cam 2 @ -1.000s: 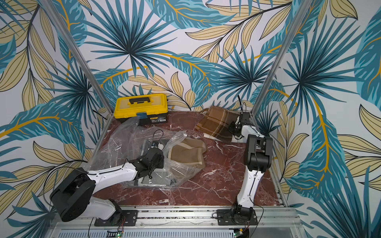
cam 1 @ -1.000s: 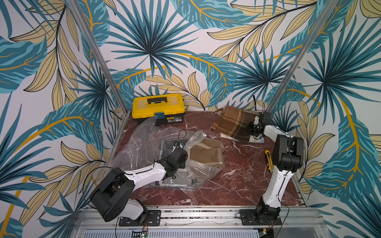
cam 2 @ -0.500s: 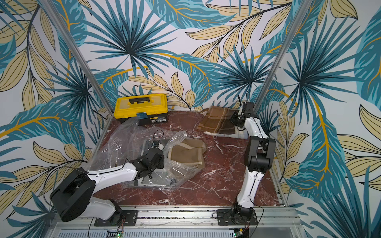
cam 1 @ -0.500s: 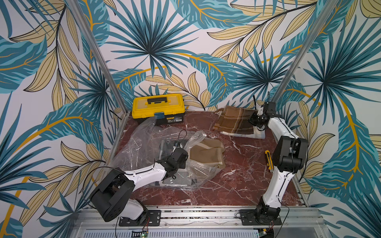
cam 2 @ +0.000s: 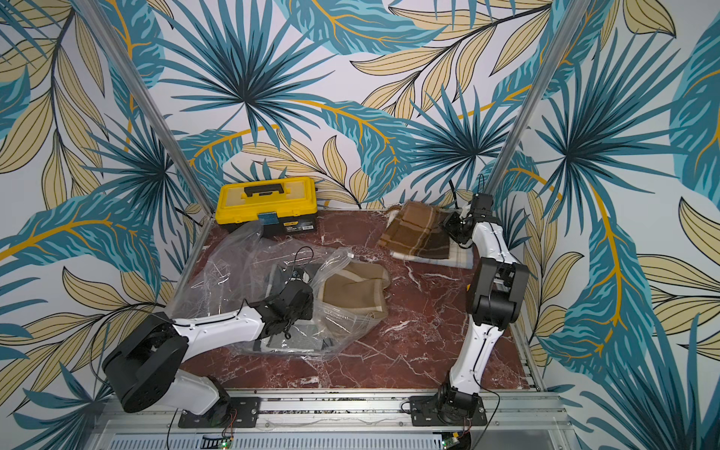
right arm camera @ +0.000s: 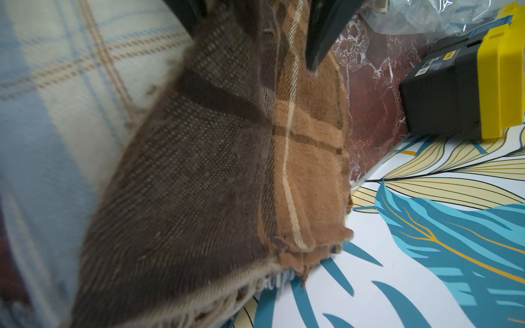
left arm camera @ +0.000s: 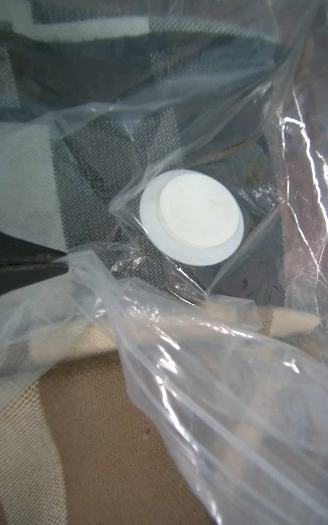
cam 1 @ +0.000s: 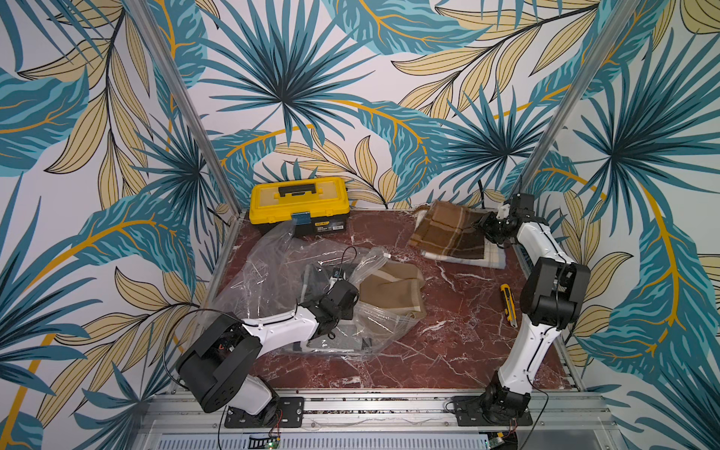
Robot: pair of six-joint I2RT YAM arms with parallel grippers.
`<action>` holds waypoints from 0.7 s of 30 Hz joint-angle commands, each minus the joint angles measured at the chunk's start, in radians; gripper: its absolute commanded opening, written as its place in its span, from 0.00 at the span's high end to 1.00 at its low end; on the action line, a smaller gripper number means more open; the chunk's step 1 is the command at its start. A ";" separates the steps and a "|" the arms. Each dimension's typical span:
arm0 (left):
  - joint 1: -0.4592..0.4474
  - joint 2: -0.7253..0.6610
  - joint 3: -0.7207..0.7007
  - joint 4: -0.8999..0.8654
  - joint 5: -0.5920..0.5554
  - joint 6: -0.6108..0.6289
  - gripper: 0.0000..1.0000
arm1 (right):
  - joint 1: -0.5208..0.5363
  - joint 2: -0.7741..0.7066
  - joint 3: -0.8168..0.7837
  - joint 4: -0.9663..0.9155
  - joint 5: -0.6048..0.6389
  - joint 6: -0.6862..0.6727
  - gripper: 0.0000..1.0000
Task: Take the blanket out of the vacuum bag
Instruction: Place the blanket at the corner of the board.
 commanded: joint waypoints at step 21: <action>-0.011 0.005 0.022 -0.028 -0.005 -0.002 1.00 | -0.062 0.106 0.279 -0.291 0.075 -0.217 1.00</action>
